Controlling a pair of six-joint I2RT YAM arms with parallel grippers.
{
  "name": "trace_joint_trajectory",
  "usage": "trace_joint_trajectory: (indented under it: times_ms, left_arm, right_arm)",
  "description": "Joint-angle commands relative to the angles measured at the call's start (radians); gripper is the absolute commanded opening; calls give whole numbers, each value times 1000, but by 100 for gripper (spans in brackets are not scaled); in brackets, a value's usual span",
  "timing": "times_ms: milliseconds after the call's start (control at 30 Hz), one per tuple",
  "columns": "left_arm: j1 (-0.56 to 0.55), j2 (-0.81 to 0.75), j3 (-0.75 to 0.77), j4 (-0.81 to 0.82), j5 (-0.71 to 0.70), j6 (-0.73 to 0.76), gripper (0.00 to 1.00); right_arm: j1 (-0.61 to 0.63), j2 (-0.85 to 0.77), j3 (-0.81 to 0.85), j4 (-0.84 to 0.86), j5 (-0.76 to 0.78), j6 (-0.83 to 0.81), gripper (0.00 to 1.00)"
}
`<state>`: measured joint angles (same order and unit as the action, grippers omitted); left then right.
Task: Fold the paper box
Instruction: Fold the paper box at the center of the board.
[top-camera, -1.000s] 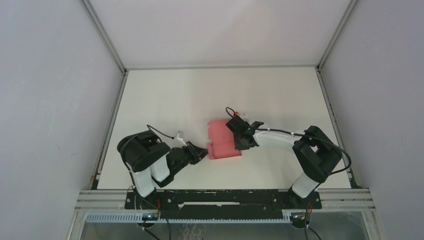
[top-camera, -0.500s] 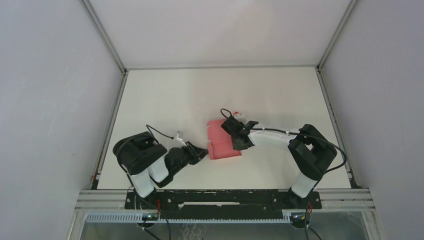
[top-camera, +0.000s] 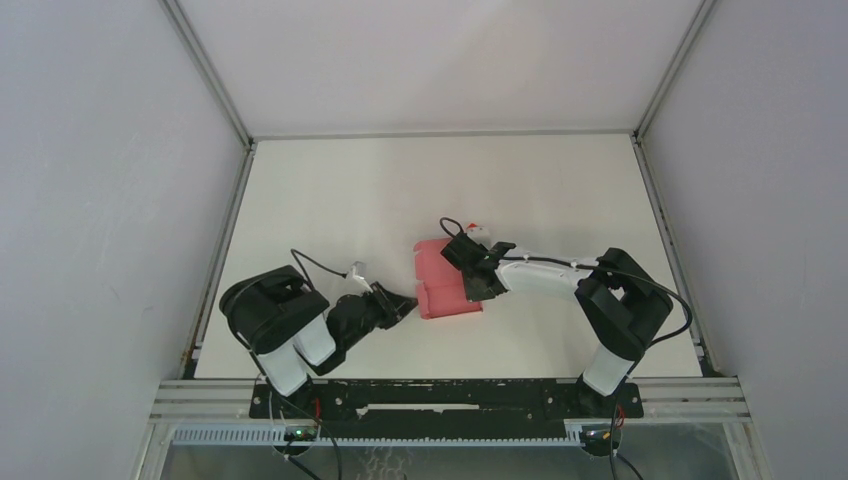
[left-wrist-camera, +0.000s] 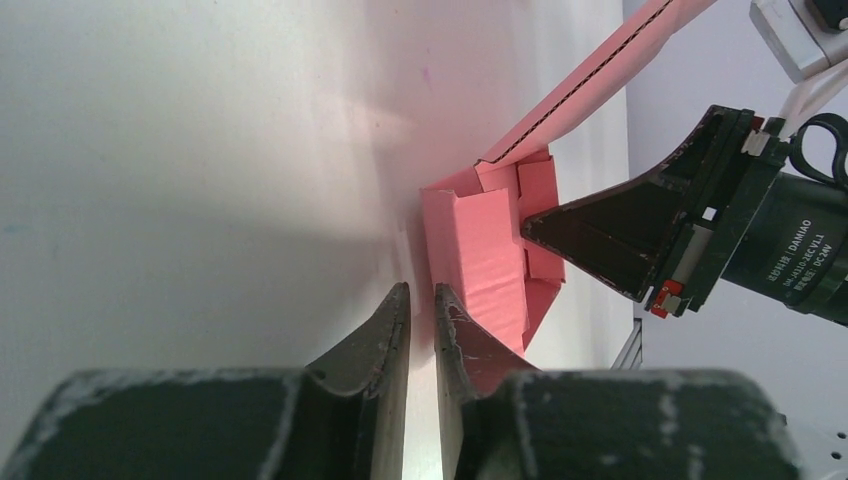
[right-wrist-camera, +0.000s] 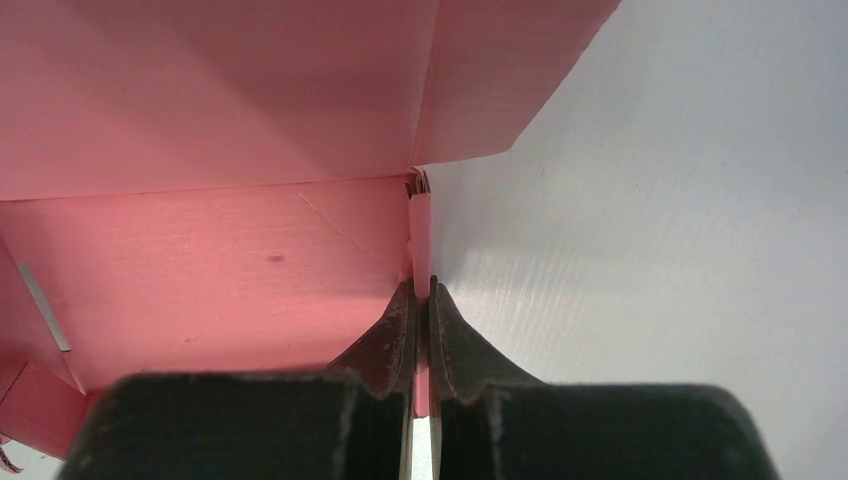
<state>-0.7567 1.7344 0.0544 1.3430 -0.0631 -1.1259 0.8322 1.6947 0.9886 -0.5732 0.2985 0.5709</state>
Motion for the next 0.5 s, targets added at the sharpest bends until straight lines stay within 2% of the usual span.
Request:
trace_joint_trajectory:
  times_ms: [0,467]
  left_arm:
    - [5,-41,-4,37,21,9,19]
    - [5,-47,10,33,35,8,19]
  right_arm:
    - [4,26,8,-17,24,3,0]
    - [4,35,15,-16,22,-3,0]
